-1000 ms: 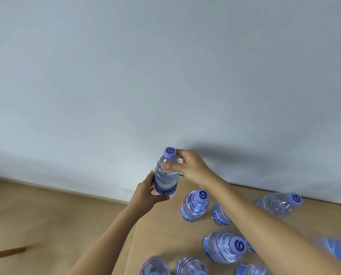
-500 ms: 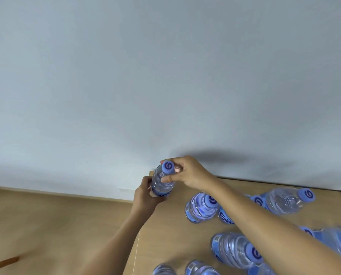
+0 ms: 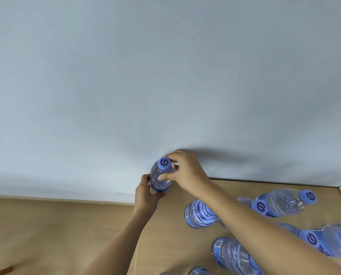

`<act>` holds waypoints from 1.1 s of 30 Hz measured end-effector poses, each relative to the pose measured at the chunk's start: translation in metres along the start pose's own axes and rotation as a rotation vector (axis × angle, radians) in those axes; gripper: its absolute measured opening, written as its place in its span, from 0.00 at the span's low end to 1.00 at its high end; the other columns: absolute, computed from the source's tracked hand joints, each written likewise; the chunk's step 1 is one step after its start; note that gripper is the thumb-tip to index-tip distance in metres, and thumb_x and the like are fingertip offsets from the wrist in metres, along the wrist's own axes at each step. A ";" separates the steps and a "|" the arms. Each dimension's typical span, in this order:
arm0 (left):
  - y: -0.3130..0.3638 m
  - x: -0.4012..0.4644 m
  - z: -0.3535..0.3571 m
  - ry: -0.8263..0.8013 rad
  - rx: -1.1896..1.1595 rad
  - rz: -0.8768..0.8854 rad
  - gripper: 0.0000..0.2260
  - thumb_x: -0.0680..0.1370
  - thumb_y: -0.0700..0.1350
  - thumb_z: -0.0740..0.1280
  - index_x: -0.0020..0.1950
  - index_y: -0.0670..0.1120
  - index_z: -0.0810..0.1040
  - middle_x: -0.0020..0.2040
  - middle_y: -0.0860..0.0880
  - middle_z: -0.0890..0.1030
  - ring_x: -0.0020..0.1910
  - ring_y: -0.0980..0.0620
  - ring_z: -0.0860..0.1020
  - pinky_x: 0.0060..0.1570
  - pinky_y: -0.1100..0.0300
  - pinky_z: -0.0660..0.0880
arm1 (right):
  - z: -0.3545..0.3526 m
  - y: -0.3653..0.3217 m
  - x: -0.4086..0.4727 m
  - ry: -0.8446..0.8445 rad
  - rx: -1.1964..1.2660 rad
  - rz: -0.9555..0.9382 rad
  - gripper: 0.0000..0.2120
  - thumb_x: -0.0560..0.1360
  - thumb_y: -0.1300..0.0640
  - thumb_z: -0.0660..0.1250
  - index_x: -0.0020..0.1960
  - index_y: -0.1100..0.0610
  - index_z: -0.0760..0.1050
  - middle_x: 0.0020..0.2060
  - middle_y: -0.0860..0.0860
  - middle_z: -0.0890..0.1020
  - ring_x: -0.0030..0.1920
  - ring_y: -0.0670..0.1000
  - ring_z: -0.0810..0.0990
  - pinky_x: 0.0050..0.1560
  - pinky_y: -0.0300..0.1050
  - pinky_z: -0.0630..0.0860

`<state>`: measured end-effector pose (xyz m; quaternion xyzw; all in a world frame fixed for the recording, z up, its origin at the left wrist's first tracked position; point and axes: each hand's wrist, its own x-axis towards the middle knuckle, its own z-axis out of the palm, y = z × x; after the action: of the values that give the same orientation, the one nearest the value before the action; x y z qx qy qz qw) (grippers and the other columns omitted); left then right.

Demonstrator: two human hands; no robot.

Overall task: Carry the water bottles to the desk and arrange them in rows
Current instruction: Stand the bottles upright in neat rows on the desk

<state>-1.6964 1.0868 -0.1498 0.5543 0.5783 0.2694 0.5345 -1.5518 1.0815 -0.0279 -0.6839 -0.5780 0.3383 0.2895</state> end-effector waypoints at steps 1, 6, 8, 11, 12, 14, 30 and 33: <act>0.002 0.002 0.001 0.002 0.005 -0.003 0.22 0.66 0.34 0.77 0.55 0.45 0.73 0.51 0.50 0.82 0.50 0.52 0.80 0.48 0.55 0.78 | 0.000 0.000 0.001 0.019 -0.003 0.005 0.18 0.63 0.58 0.82 0.50 0.59 0.82 0.46 0.53 0.82 0.50 0.55 0.79 0.55 0.56 0.77; 0.005 0.004 0.001 0.007 0.039 0.011 0.23 0.65 0.35 0.79 0.55 0.45 0.73 0.53 0.49 0.81 0.51 0.50 0.80 0.51 0.49 0.78 | 0.003 -0.003 -0.003 0.105 -0.075 0.020 0.20 0.63 0.54 0.82 0.49 0.60 0.78 0.45 0.52 0.82 0.49 0.53 0.80 0.52 0.52 0.78; 0.005 0.002 0.002 0.013 0.065 0.020 0.24 0.66 0.36 0.79 0.57 0.44 0.72 0.55 0.48 0.79 0.52 0.48 0.79 0.51 0.48 0.78 | 0.002 -0.003 -0.005 0.113 -0.083 0.031 0.21 0.63 0.52 0.82 0.50 0.58 0.77 0.46 0.51 0.82 0.49 0.52 0.80 0.52 0.50 0.78; 0.005 -0.004 0.005 -0.005 0.115 0.002 0.26 0.67 0.36 0.77 0.60 0.44 0.70 0.56 0.49 0.77 0.54 0.46 0.77 0.46 0.56 0.76 | -0.006 0.001 -0.007 0.030 -0.054 0.102 0.21 0.65 0.51 0.81 0.53 0.57 0.77 0.49 0.50 0.82 0.50 0.52 0.80 0.54 0.50 0.78; 0.006 -0.007 0.004 -0.013 0.130 -0.018 0.27 0.68 0.36 0.76 0.62 0.44 0.69 0.57 0.50 0.75 0.55 0.46 0.76 0.44 0.60 0.74 | -0.011 0.002 -0.008 -0.013 -0.034 0.139 0.22 0.66 0.51 0.80 0.54 0.57 0.77 0.50 0.50 0.82 0.51 0.51 0.81 0.54 0.49 0.78; 0.005 -0.014 0.002 -0.018 0.154 -0.076 0.31 0.69 0.38 0.77 0.67 0.43 0.67 0.61 0.49 0.73 0.59 0.46 0.74 0.48 0.60 0.72 | -0.022 0.006 -0.013 -0.093 0.008 0.207 0.21 0.68 0.48 0.79 0.56 0.55 0.78 0.51 0.48 0.82 0.50 0.48 0.81 0.53 0.42 0.77; 0.026 -0.079 0.011 -0.288 0.016 -0.149 0.16 0.70 0.42 0.77 0.52 0.53 0.75 0.54 0.54 0.79 0.51 0.56 0.79 0.40 0.65 0.75 | -0.040 0.034 -0.114 -0.136 0.133 0.360 0.33 0.63 0.53 0.83 0.65 0.50 0.73 0.59 0.43 0.77 0.61 0.45 0.76 0.60 0.39 0.72; 0.026 -0.084 0.011 -0.306 0.017 -0.134 0.16 0.69 0.41 0.77 0.51 0.53 0.76 0.53 0.53 0.79 0.51 0.55 0.79 0.43 0.63 0.77 | -0.033 0.044 -0.121 -0.072 0.180 0.367 0.26 0.63 0.54 0.83 0.58 0.56 0.76 0.54 0.50 0.82 0.57 0.53 0.80 0.62 0.50 0.77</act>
<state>-1.6928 1.0123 -0.1023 0.5535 0.5283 0.1405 0.6283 -1.5120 0.9550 -0.0277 -0.7366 -0.4208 0.4601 0.2621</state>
